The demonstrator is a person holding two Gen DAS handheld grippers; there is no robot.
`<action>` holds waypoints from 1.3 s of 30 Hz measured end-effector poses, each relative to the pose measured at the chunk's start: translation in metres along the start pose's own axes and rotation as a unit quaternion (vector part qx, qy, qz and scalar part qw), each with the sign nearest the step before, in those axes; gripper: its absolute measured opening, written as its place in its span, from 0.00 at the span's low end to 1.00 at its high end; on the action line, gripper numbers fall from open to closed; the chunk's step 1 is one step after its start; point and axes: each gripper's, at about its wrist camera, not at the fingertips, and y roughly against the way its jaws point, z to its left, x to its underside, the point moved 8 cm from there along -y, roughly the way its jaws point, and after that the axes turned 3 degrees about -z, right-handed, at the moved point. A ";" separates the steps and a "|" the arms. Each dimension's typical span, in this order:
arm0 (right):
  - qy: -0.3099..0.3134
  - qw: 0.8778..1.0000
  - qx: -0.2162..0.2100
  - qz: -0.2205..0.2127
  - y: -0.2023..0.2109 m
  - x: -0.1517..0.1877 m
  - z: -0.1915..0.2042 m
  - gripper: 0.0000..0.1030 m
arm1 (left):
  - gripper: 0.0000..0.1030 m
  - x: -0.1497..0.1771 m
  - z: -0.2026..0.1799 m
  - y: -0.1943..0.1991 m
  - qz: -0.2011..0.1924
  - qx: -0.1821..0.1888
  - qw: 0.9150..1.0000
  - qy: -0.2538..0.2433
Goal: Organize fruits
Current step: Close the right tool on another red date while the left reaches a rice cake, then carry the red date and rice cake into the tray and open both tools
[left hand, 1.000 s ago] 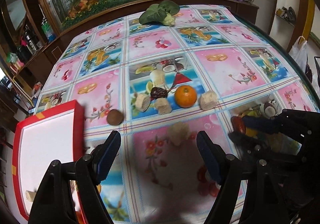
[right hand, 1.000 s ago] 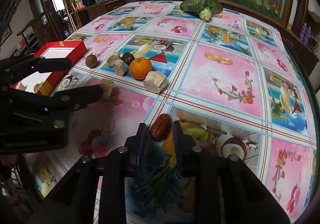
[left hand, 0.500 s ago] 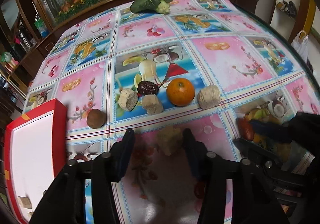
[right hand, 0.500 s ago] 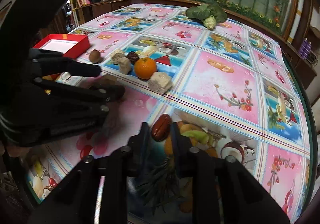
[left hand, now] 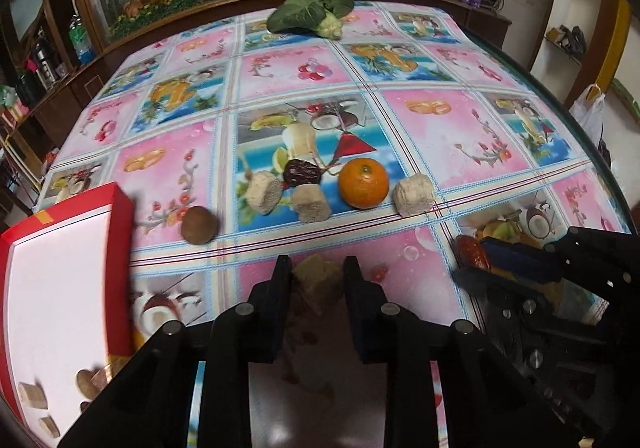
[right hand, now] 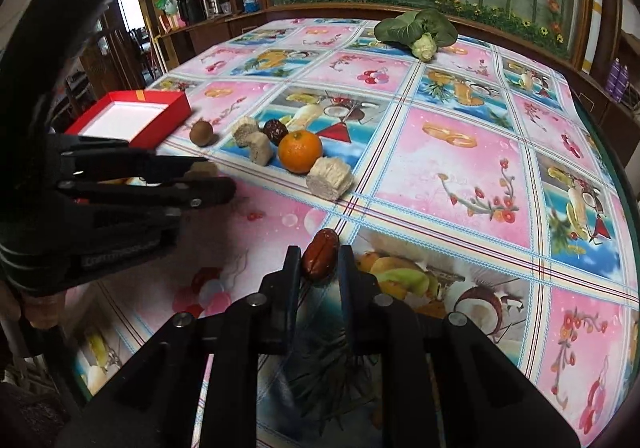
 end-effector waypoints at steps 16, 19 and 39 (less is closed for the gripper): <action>-0.030 0.998 -0.016 -0.058 0.013 -0.022 0.007 0.20 | 0.25 0.041 0.071 0.093 -0.062 -0.030 0.996 0.054; -0.009 0.997 -0.048 -0.061 0.009 -0.034 0.049 0.20 | 0.25 0.053 0.103 0.106 -0.068 -0.058 0.993 0.081; 0.139 0.972 -0.187 0.023 -0.037 -0.056 0.302 0.20 | 0.25 0.130 0.280 0.139 -0.078 -0.187 0.953 0.224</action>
